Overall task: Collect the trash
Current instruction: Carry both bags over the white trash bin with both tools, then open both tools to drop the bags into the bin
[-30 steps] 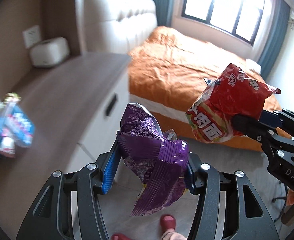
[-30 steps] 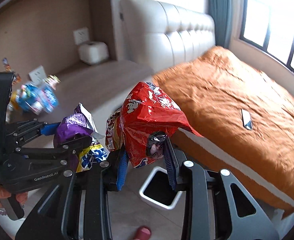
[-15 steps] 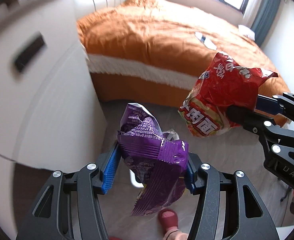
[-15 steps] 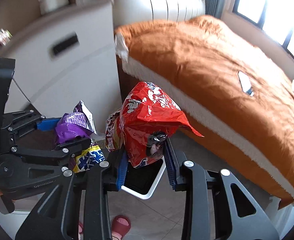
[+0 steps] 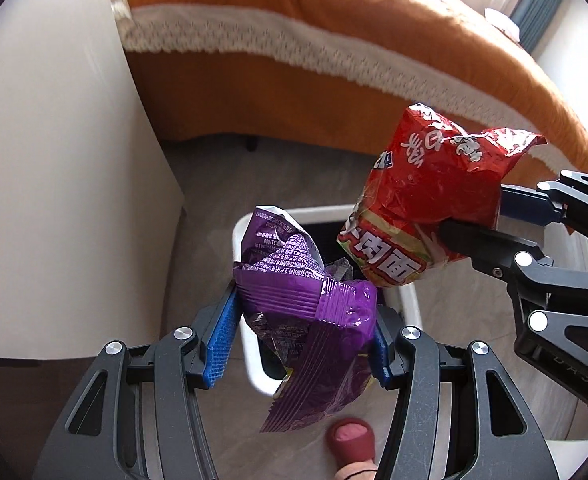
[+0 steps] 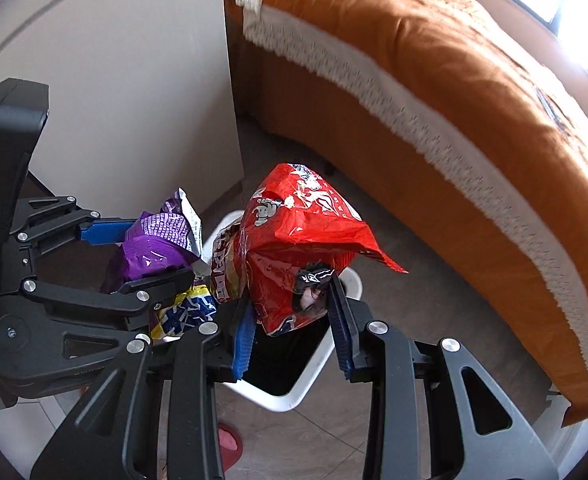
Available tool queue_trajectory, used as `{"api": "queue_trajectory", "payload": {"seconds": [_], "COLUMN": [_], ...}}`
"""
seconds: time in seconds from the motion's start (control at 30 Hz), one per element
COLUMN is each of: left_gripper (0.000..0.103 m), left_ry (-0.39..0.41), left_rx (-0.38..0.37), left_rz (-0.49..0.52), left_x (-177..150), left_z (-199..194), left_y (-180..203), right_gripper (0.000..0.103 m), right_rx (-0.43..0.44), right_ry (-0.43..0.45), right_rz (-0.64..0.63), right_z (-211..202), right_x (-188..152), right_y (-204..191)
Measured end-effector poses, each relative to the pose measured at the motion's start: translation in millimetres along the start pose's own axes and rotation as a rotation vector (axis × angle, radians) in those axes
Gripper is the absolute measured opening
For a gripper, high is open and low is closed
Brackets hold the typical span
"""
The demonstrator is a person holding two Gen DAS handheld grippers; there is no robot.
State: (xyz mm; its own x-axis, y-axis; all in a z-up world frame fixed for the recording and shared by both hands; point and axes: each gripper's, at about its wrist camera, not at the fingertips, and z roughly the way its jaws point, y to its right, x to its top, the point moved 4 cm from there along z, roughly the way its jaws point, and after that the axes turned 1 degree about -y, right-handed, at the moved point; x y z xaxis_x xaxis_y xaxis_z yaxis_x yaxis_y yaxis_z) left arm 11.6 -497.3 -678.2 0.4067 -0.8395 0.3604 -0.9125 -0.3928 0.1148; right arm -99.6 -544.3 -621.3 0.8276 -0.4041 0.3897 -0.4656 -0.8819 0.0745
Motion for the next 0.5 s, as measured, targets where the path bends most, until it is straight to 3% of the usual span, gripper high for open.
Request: {"api": "queue_trajectory", "payload": {"seconds": [0.03,0.07,0.1,0.13,0.17,0.3,0.5], "left_gripper": [0.057,0.068,0.074,0.089,0.098,0.098,0.098], "left_ry": [-0.008,-0.016,-0.034,-0.046,-0.063,-0.070,-0.050], "left_rx": [-0.010,-0.023,-0.017,0.014,0.047,0.017,0.092], "left_rz": [-0.004,-0.009,-0.020,-0.027,-0.031,-0.098,-0.068], "left_x": [-2.9,-5.8,-8.9,-10.1,-15.0,-21.9,-23.5], "left_z": [9.1,13.9,22.7,30.6,36.8,39.0,27.9], "left_y": [-2.1,-3.8,-6.8,-10.9,-16.8,-32.9,-41.0], "right_gripper": [0.036,0.043,0.061,0.071,0.097,0.099,0.099], "right_rx": [-0.002,-0.004,-0.005,-0.026,-0.060,-0.081,-0.084], "right_ry": [-0.008,-0.011,-0.014,-0.022,-0.023,-0.038,-0.019], "right_rz": [-0.006,-0.008,-0.011,-0.018,-0.022,-0.007,-0.030], "right_z": [7.4,12.9,16.9,21.1,24.0,31.2,21.8], "right_x": [-3.0,-3.6,-5.5,-6.3,-7.4,-11.2,-4.0], "right_y": [-1.3,-0.3,-1.0,-0.7,2.4,9.6,0.3]}}
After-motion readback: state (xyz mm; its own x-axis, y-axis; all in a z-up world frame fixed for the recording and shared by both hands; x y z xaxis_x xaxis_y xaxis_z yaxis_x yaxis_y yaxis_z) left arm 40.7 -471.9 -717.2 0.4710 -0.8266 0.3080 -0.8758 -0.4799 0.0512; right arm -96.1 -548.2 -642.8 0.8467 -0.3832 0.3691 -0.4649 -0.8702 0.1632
